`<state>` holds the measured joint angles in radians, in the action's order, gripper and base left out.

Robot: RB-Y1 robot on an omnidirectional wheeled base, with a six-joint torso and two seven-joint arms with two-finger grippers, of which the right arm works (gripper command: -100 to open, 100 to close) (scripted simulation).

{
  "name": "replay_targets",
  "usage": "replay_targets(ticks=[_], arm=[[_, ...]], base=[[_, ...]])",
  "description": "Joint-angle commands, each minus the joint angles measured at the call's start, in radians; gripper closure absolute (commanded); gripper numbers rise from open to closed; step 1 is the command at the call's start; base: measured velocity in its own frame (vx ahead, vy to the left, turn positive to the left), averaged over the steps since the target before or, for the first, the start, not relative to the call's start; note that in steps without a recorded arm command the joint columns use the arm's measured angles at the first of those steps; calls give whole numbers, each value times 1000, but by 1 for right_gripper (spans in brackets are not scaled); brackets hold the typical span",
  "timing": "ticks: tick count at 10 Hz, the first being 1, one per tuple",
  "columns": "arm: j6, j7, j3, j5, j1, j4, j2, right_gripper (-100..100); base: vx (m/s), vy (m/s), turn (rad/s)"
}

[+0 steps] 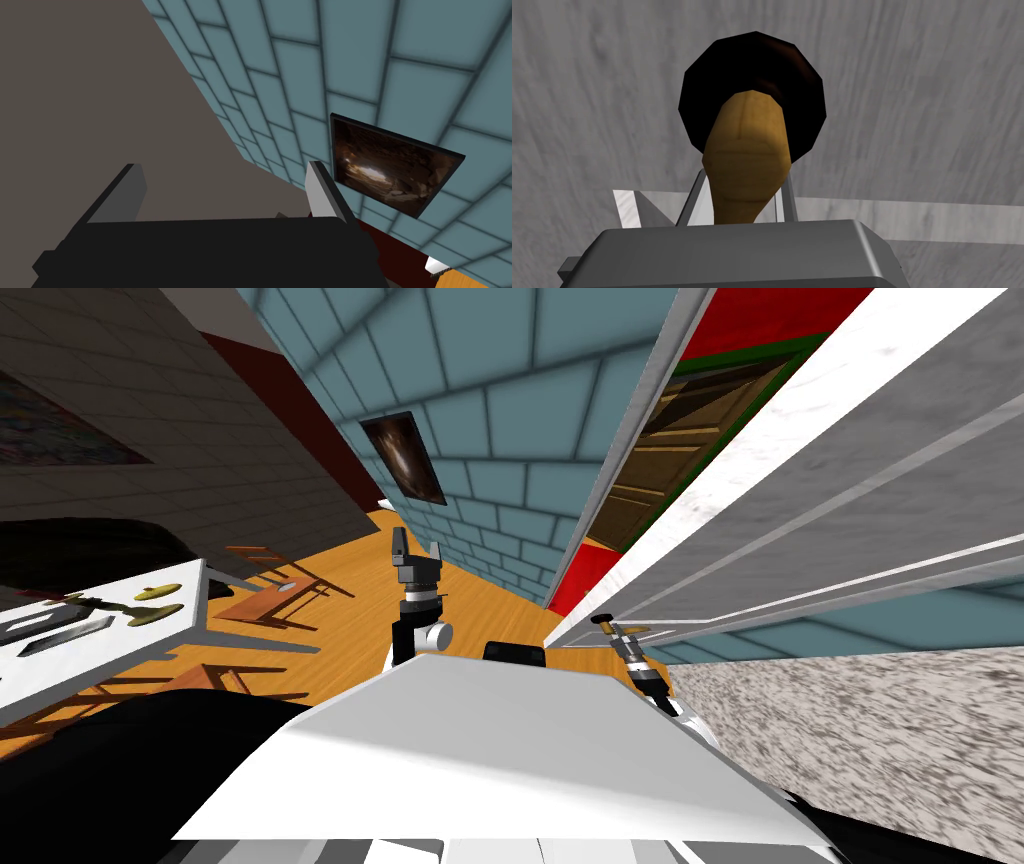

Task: Pull the door open

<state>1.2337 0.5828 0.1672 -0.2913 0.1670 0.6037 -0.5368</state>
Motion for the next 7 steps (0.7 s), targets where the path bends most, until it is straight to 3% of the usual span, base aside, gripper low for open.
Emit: replay_targets(ticks=[1, 4, 5, 7], arm=[[14, 2, 5, -2, 4, -7, -7, 100], [38, 5, 10, -8, 4, -24, -14, 100], [36, 3, 5, -10, 1, -29, -7, 100], [46, 5, 6, -13, -1, -39, -9, 100]], base=[[-252, -105, 175], [-224, -92, 156], [-105, -43, 33], [-191, -78, 205]])
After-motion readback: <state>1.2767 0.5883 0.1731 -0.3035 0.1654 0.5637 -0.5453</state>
